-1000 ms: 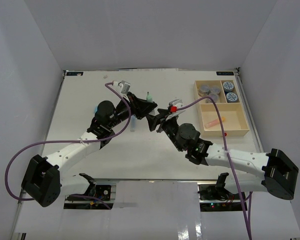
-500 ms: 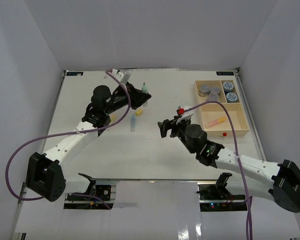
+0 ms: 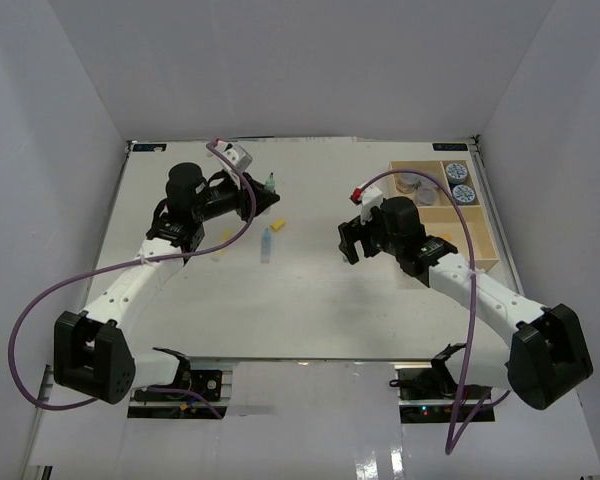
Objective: Sort the stationery into containers
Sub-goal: Pick up the pen cap from the center of the board.
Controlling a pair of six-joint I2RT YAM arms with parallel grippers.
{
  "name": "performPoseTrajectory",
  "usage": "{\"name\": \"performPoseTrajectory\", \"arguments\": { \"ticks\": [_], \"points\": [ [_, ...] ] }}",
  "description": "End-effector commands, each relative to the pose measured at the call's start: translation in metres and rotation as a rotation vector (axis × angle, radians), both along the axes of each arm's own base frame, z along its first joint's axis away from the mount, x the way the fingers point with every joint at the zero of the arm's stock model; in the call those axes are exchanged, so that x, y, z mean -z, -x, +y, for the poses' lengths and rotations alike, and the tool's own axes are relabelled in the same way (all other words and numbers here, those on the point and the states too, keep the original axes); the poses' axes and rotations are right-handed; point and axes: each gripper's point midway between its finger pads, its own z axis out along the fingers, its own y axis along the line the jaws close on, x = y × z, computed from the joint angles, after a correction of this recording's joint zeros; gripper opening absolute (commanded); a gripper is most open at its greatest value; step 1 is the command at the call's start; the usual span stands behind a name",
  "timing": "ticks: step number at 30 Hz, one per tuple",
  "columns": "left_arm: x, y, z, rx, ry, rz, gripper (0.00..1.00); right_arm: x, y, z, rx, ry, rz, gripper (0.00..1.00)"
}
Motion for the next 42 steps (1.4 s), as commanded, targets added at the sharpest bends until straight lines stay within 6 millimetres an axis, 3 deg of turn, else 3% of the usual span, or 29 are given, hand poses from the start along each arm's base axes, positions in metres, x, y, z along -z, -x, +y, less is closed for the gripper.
{"name": "performPoseTrajectory", "arguments": {
  "ticks": [1, 2, 4, 5, 7, 10, 19, 27, 42],
  "points": [
    [-0.007, 0.004, 0.014, -0.041, -0.034, -0.087, 0.00, 0.017, 0.010, 0.003, -0.161, 0.106, 0.068, 0.90],
    [-0.004, 0.003, 0.016, -0.050, -0.048, -0.110, 0.00, 0.016, 0.007, 0.006, -0.212, 0.133, 0.061, 0.91],
    [-0.003, 0.008, 0.017, -0.040, -0.053, -0.141, 0.00, 0.045, 0.015, -0.001, -0.262, 0.218, 0.172, 0.92],
    [-0.003, 0.010, 0.017, -0.033, -0.056, -0.146, 0.00, 0.043, 0.011, 0.000, -0.284, 0.240, 0.175, 0.93],
    [-0.005, 0.016, 0.018, -0.024, -0.057, -0.164, 0.00, 0.068, 0.016, -0.007, -0.338, 0.326, 0.258, 0.95],
    [-0.003, 0.021, 0.018, -0.008, -0.063, -0.190, 0.00, 0.084, 0.010, -0.010, -0.362, 0.393, 0.296, 0.96],
    [-0.006, 0.025, 0.019, -0.001, -0.065, -0.194, 0.00, 0.096, -0.012, -0.002, -0.458, 0.485, 0.321, 0.99],
    [-0.004, 0.021, 0.021, -0.027, -0.071, -0.184, 0.00, 0.111, -0.013, -0.004, -0.511, 0.566, 0.353, 1.00],
    [0.001, 0.020, 0.018, -0.010, -0.066, -0.158, 0.00, 0.136, -0.014, -0.002, -0.541, 0.658, 0.387, 0.78]
  ]
}}
